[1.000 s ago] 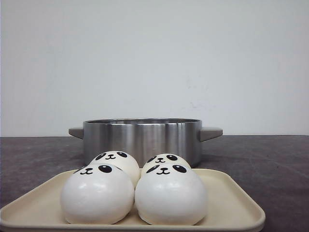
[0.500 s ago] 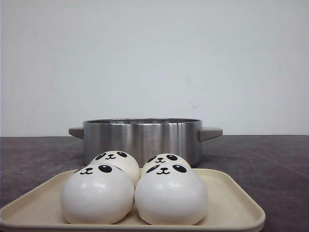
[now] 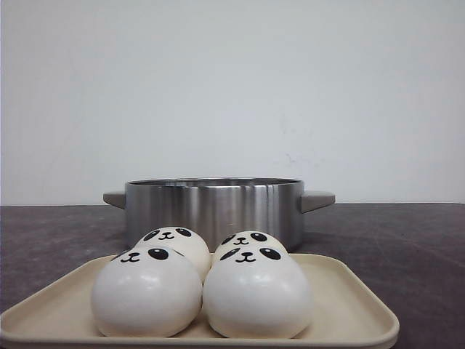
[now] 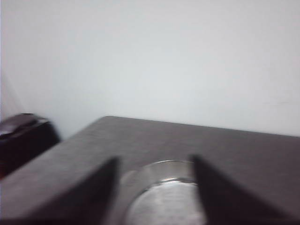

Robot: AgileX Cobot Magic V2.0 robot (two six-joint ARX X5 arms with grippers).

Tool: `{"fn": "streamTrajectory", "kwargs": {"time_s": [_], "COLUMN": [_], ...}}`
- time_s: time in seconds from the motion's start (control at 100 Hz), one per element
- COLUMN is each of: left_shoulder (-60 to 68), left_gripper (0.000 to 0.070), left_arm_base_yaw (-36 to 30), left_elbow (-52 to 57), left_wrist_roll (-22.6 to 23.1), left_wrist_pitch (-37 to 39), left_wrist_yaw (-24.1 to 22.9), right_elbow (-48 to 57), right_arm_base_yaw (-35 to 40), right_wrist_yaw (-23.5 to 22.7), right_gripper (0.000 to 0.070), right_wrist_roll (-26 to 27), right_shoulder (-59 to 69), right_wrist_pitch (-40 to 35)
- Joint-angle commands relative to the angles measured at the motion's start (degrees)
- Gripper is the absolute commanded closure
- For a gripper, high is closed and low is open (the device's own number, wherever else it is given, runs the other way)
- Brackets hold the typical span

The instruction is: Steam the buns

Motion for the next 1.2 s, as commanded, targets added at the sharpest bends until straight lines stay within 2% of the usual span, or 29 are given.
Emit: {"fn": "streamTrajectory", "kwargs": {"time_s": [0.0,0.11,0.22,0.32,0.47,0.58,0.7,0.78,0.82,0.89,0.93,1.19], "left_shoulder": [0.4,0.5,1.2,2.6,5.2,6.6,7.4,7.5,7.5,7.4,7.4,7.5], "left_gripper": [0.0000,0.0000,0.0000,0.0000,0.0000,0.0000,0.0000,0.0000,0.0000,0.0000,0.0000,0.0000], "left_arm_base_yaw": [-0.7,-3.3,-6.9,-10.6,-13.7,-15.3,-17.5,-18.8,-19.4,-20.5,-21.2,-24.7], "left_elbow": [0.7,0.7,0.7,0.7,0.7,0.7,0.7,0.7,0.7,0.7,0.7,0.7], "left_wrist_roll": [-1.9,-1.1,4.5,8.5,8.6,8.5,8.5,8.5,8.5,8.4,8.3,8.5], "left_wrist_pitch": [0.1,-0.7,-2.5,-4.7,-6.8,-6.9,-6.2,-6.0,-6.1,-6.5,-7.0,-7.7], "left_wrist_yaw": [0.6,0.5,-1.3,-4.4,-7.2,-7.2,-7.3,-8.6,-9.1,-9.5,-9.5,-10.4], "right_elbow": [0.9,0.9,1.1,2.0,6.3,11.8,18.0,20.4,21.0,21.3,21.3,21.3], "right_arm_base_yaw": [0.3,2.3,7.4,16.0,31.9,40.8,44.3,44.9,44.9,44.7,44.3,43.3], "right_wrist_yaw": [-1.2,0.3,5.6,14.5,31.8,39.3,39.8,37.6,36.2,34.2,34.2,32.9], "right_gripper": [0.0000,0.0000,0.0000,0.0000,0.0005,0.0011,0.0013,0.0022,0.0058,0.0160,0.0188,0.0191], "right_wrist_roll": [5.6,4.9,2.3,1.9,0.9,3.2,7.3,9.0,10.0,11.0,11.3,11.2], "right_shoulder": [1.6,3.6,6.7,10.9,20.2,29.5,40.0,46.1,48.8,53.1,55.3,66.7], "right_wrist_pitch": [0.3,-0.7,-1.7,-4.9,-14.0,-21.7,-28.0,-29.2,-29.2,-29.1,-29.1,-27.5]}}
